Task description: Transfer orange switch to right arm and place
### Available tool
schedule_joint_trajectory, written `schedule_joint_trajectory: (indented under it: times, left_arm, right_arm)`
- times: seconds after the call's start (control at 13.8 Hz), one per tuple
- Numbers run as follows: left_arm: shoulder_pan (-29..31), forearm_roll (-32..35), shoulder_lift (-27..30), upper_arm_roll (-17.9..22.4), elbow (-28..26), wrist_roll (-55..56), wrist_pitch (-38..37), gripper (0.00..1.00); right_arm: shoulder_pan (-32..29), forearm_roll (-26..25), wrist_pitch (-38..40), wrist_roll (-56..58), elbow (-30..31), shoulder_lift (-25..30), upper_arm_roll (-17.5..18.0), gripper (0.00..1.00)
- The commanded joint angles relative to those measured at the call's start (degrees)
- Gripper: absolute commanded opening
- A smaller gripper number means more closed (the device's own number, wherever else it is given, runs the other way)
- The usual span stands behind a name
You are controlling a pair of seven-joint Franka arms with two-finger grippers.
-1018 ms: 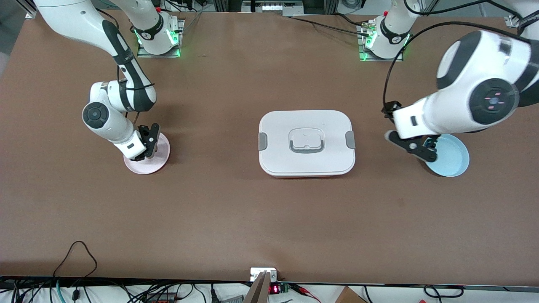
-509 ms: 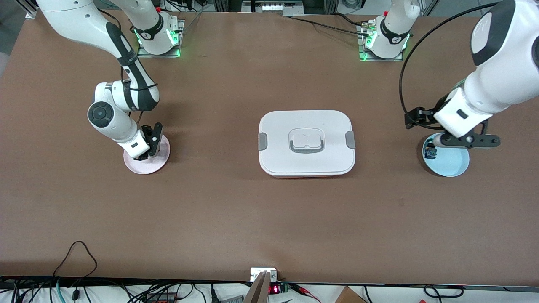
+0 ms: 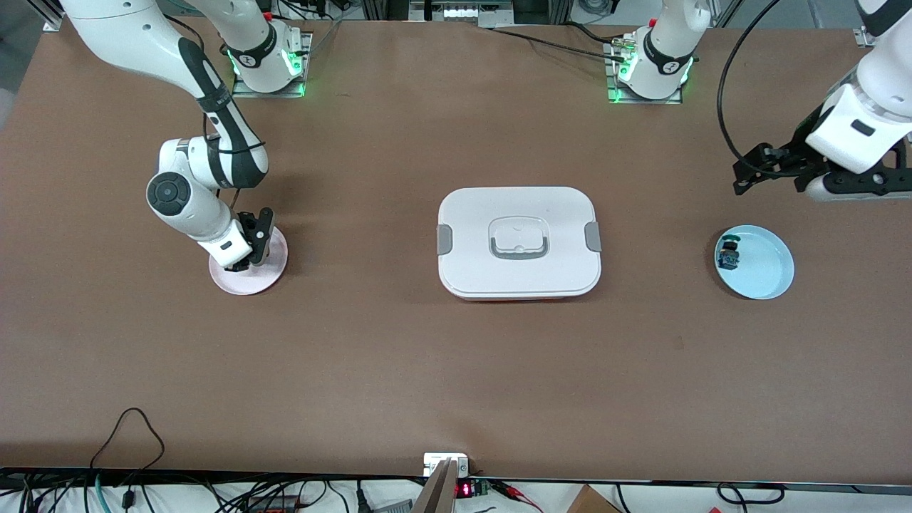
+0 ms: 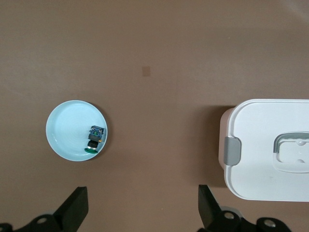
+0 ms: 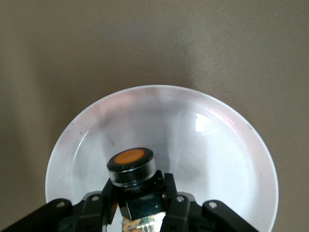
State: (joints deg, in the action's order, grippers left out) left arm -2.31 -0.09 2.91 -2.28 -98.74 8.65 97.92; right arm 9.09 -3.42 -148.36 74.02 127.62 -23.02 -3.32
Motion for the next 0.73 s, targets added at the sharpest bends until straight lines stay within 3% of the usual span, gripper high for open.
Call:
schedule_joint_trajectory:
  times: [0.0,0.22,0.51,0.65]
  left_arm:
    - [0.2,-0.3,-1.3,1.0,0.2,-3.4,1.7,1.0]
    - [1.9,-0.3,-2.6,1.1,1.4,-4.9,1.3,1.0]
    - [2.6,-0.3,-2.6,1.1,2.2,-4.8,1.2,1.0]
    - [2.5,0.4,-2.6,0.8,2.3,-5.0,1.3,1.0]
  right_arm:
    - [-0.5,-0.4,1.0,-0.7,0.8,2.5,0.1,1.0]
    - [-0.2,0.2,6.3,-1.8,-2.0,6.1,0.2,1.0]
    - [-0.3,0.5,18.2,-2.0,-11.3,8.3,0.3,1.0]
    - [-0.2,2.5,19.3,-3.3,-15.5,8.9,0.3,1.0]
